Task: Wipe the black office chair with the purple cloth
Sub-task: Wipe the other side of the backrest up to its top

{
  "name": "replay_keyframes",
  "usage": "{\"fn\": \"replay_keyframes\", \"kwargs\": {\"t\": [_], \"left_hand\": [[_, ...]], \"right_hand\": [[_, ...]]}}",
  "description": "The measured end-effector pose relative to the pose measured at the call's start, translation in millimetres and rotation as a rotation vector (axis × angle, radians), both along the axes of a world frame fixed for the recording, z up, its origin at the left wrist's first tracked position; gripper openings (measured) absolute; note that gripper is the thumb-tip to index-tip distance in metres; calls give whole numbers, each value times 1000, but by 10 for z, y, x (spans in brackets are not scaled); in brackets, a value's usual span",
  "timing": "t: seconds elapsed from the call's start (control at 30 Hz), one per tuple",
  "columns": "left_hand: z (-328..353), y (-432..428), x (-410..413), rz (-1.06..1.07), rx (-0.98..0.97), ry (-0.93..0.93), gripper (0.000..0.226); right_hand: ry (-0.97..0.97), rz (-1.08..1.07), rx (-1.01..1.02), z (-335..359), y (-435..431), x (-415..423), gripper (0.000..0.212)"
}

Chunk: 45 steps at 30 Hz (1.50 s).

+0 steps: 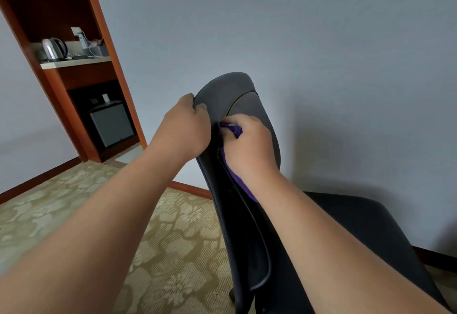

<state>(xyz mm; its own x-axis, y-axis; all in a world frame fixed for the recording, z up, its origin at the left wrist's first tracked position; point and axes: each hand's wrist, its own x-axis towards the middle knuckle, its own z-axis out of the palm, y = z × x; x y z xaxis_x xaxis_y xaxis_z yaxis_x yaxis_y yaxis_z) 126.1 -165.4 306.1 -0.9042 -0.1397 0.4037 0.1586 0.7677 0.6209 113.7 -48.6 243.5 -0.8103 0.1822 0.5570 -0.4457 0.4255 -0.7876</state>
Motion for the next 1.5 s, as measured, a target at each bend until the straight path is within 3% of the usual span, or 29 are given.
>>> {"fn": "replay_keyframes", "kwargs": {"t": [0.2,0.37,0.47,0.87,1.2,1.3,1.5], "left_hand": [[-14,-37,-80,-36,44,15,25],[-29,-85,-112,-53,66,35,29],[-45,-78,-107,-61,76,42,21],[-34,-118,-94,-90,54,22,28],[-62,-104,-93,-100,96,22,31],[-77,-95,-64,-98,89,23,30],[-51,-129,-55,-83,63,18,27]], "right_hand": [[-67,34,25,2,-31,-110,20],[-20,141,56,-145,-5,275,19],[11,202,48,-212,60,422,19],[-77,-73,307,159,-8,-83,19],[-105,207,92,-64,71,484,12],[-66,161,51,-124,48,505,11],[-35,-2,197,9,-37,161,8]]}}
